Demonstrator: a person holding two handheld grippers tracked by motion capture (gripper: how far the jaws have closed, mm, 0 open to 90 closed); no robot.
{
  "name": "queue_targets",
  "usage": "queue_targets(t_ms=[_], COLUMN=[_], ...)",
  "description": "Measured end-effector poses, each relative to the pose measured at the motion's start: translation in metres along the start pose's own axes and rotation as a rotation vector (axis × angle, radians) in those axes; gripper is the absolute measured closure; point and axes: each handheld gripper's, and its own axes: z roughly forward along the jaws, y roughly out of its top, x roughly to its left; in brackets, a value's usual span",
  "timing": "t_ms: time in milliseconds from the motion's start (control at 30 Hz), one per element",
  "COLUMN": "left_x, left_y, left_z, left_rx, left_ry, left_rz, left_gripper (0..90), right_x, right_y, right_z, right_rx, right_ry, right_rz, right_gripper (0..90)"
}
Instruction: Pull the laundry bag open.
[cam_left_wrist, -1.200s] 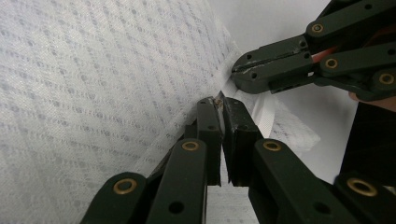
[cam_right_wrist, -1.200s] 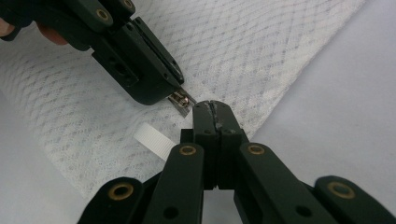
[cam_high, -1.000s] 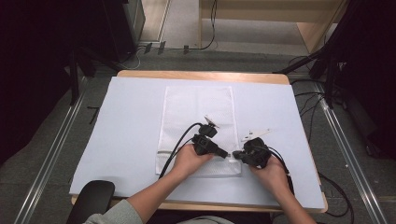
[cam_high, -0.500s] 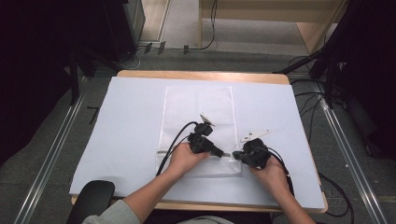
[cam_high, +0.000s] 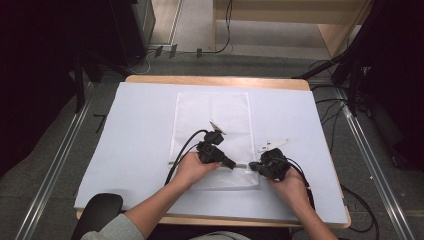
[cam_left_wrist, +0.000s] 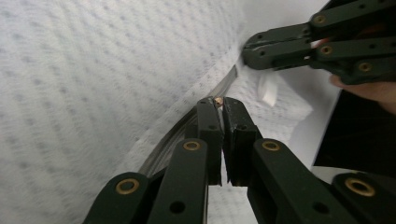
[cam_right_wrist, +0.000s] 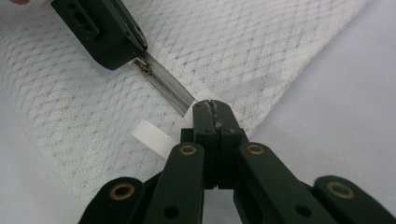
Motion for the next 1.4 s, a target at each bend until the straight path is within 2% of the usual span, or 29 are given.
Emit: queue_targets(t_ms=[133, 200, 367, 667, 733, 833, 900, 967, 1000, 1133, 1267, 1300, 1367, 1400], left_x=[-0.001, 0.000, 0.001, 0.003, 0.002, 0.001, 0.002, 0.004, 0.004, 0.002, 0.003, 0.003, 0.009, 0.012], left_y=[0.000, 0.000, -0.001, -0.001, -0.001, -0.001, -0.001, 0.000, 0.001, 0.001, -0.001, -0.001, -0.003, -0.004], left_z=[-0.001, -0.002, -0.003, -0.005, -0.005, -0.006, -0.006, -0.005, -0.004, 0.000, -0.004, -0.006, -0.010, -0.014], left_rx=[0.017, 0.011, 0.018, 0.025, 0.032, 0.022, 0.016, 0.017, 0.006, 0.022, 0.019, 0.030, 0.032, 0.024], left_ry=[0.014, 0.003, 0.015, 0.012, 0.021, 0.028, 0.024, 0.016, 0.024, 0.050, 0.021, 0.047, 0.048, 0.069], left_rz=[0.015, 0.004, 0.015, 0.014, 0.033, 0.035, 0.032, 0.011, 0.016, 0.034, 0.026, 0.046, 0.030, 0.023], left_gripper=[88.3, 88.3, 88.4, 88.4, 88.5, 88.5, 88.4, 88.3, 88.3, 88.2, 88.4, 88.5, 88.5, 88.5], right_x=[0.000, 0.000, 0.001, 0.002, 0.002, 0.002, 0.003, 0.003, 0.003, 0.003, 0.003, 0.003, 0.003, 0.003], right_y=[0.000, -0.001, 0.000, 0.000, 0.000, 0.000, 0.000, 0.000, 0.000, 0.000, 0.000, 0.000, -0.001, -0.001], right_z=[0.000, 0.000, 0.000, 0.002, 0.002, 0.002, 0.002, 0.002, 0.002, 0.001, 0.002, 0.002, 0.001, 0.001], right_rx=[-0.002, -0.006, -0.005, -0.008, -0.009, -0.008, -0.007, -0.007, -0.008, -0.002, -0.006, -0.007, -0.008, -0.007], right_ry=[0.002, 0.004, 0.006, 0.012, 0.012, 0.009, 0.004, 0.002, 0.005, 0.001, 0.000, 0.001, -0.001, -0.002], right_rz=[0.002, 0.003, 0.002, -0.001, -0.006, -0.002, -0.005, -0.009, -0.007, -0.008, -0.013, -0.015, -0.016, -0.014], right_gripper=[90.0, 90.0, 90.0, 90.0, 90.0, 90.0, 90.0, 90.0, 90.0, 90.0, 90.0, 90.0, 90.0, 90.0])
